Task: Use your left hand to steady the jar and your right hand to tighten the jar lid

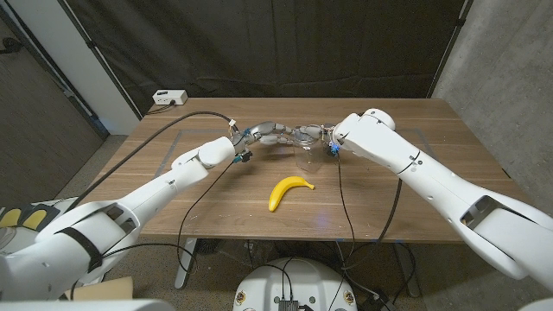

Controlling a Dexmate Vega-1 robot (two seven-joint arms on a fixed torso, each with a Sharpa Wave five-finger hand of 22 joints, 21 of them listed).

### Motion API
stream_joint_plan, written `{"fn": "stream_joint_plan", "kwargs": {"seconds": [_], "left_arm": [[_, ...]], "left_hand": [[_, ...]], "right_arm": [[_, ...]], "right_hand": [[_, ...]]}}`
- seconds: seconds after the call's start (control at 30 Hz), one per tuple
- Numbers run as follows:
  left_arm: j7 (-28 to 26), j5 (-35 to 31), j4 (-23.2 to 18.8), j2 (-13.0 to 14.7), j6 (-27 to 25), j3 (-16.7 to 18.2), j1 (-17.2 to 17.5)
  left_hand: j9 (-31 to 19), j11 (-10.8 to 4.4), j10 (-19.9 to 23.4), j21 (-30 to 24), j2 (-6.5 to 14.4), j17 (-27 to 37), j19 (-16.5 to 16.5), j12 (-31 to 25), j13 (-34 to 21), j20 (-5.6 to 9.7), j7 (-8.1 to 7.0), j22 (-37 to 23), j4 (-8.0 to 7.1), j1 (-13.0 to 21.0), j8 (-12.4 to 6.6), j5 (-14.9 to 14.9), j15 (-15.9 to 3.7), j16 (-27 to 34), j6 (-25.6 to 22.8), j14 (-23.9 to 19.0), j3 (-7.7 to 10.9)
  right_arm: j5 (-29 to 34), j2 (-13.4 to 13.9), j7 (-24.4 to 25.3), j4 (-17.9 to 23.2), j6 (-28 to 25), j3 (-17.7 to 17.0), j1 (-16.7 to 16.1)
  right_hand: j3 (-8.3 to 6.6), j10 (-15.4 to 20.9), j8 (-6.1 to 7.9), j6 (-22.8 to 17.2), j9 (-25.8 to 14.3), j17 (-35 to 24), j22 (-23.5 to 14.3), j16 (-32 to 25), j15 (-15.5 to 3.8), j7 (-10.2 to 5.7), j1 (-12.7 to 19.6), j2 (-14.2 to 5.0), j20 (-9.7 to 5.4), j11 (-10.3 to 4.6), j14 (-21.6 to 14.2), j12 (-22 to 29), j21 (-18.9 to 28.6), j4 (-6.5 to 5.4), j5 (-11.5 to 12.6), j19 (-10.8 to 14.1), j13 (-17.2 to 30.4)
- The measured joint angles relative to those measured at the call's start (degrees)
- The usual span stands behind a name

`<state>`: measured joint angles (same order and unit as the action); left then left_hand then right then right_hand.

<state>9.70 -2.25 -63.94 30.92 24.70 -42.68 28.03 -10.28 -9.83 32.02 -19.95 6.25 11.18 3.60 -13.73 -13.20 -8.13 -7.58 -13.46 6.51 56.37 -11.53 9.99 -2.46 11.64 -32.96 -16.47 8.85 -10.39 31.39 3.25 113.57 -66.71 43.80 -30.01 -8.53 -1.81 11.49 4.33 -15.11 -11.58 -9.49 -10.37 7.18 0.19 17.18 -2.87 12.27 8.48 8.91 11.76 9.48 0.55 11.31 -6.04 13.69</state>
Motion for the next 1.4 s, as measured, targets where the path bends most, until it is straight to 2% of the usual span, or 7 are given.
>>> {"fn": "stream_joint_plan", "kwargs": {"seconds": [0.1,0.23,0.5,0.7,1.0,1.3,1.4], "left_arm": [[0.17,-0.01,0.25,-0.07,0.15,-0.04,-0.15],[0.37,0.00,0.90,-0.24,0.39,-0.18,-0.58],[0.65,0.01,1.34,-0.25,0.63,-0.22,-0.88],[1.70,0.31,1.64,-0.20,1.09,-0.39,-1.23],[5.96,1.11,1.68,0.37,1.27,-1.09,-2.44],[10.55,1.70,1.29,0.83,1.03,-1.88,-3.71],[11.23,2.03,0.02,1.48,0.43,-1.85,-3.76]], "left_hand": [[0.00,0.00,0.00,0.00,0.25,0.00,-0.30,0.00,0.00,-0.30,0.00,0.00,0.00,-0.25,0.00,0.00,0.21,0.00,0.00,0.21,0.00],[0.00,0.00,0.00,0.00,0.25,0.00,-0.50,0.00,0.00,-0.10,0.00,0.00,0.00,-0.25,0.00,0.00,0.21,0.00,0.00,0.20,0.00],[0.00,-0.34,-2.07,0.00,-0.93,-0.27,-1.39,0.77,-0.21,-0.19,-0.56,0.01,0.47,-0.78,1.09,0.00,0.23,-0.41,1.86,1.05,-0.47],[-0.36,0.92,-10.43,0.68,-3.56,-0.10,-3.57,2.52,-0.76,-0.81,0.83,0.01,0.79,-2.69,1.79,0.47,0.21,-0.78,11.83,4.98,-1.62],[-0.80,4.92,-25.24,1.79,-8.68,-0.10,-7.47,2.93,-1.86,-3.06,4.51,0.19,0.07,-6.16,1.79,3.53,0.43,-1.32,28.55,14.15,-5.58],[-0.80,7.31,-31.89,2.24,-9.73,0.17,-8.15,2.93,-2.12,-3.74,6.77,0.18,-0.42,-6.43,1.79,6.12,2.45,-1.32,34.47,17.85,-7.27],[-0.80,7.72,-35.55,3.02,-10.01,0.17,-9.67,2.98,-2.05,-3.86,7.28,0.27,-1.09,-6.72,1.66,7.54,3.29,-1.32,37.02,20.75,-8.39]], "right_arm": [[0.49,1.38,1.99,0.15,2.46,-0.65,-2.56],[2.03,2.27,7.50,0.17,10.46,-1.47,-4.65],[2.79,3.06,12.25,-1.05,26.14,-3.96,-8.70],[4.40,2.20,16.64,-3.21,38.66,-5.93,-11.55],[7.80,1.11,21.36,-3.67,46.26,-8.00,-14.39],[10.42,0.59,23.67,-3.66,50.49,-9.52,-16.22],[11.23,0.54,24.01,-4.23,53.57,-10.06,-16.62]], "right_hand": [[0.16,0.25,0.39,-1.19,0.61,0.37,0.00,-0.36,-0.59,-0.48,0.01,-0.01,-0.19,-0.55,0.58,0.12,0.37,0.16,0.00,-1.82,-0.13],[0.33,-0.15,0.39,-1.07,1.02,0.40,-0.12,-0.69,1.42,-0.30,-0.10,0.10,-0.19,-1.26,-0.20,0.15,0.70,0.33,-0.30,-2.21,-0.39],[2.25,-1.27,-0.06,0.39,1.53,0.40,-0.43,-2.41,2.34,-0.63,-2.87,2.86,-0.21,-0.69,-3.82,0.15,1.68,0.29,-0.30,-0.47,-0.39],[3.25,2.22,0.83,-2.10,2.08,0.39,-0.53,-3.62,0.68,-1.62,-3.84,3.84,-0.30,-1.27,-8.16,1.45,2.67,0.23,0.16,4.07,-0.66],[3.56,2.17,0.83,-2.09,2.34,0.39,-0.39,-2.53,0.92,-1.62,-3.84,3.84,-0.08,-1.22,-6.07,1.45,2.50,0.55,0.37,5.06,-0.66],[3.24,3.62,1.27,-3.94,2.61,0.38,-0.36,-2.78,-0.04,-0.99,-3.30,3.30,-0.13,-0.84,-7.45,1.45,2.17,0.87,0.37,4.49,-0.66],[2.89,4.07,1.28,-4.64,2.84,0.38,-0.37,-2.99,-0.83,-1.11,-2.66,2.67,-1.44,-1.02,-8.24,1.84,2.57,1.22,0.37,6.67,-0.66]]}}
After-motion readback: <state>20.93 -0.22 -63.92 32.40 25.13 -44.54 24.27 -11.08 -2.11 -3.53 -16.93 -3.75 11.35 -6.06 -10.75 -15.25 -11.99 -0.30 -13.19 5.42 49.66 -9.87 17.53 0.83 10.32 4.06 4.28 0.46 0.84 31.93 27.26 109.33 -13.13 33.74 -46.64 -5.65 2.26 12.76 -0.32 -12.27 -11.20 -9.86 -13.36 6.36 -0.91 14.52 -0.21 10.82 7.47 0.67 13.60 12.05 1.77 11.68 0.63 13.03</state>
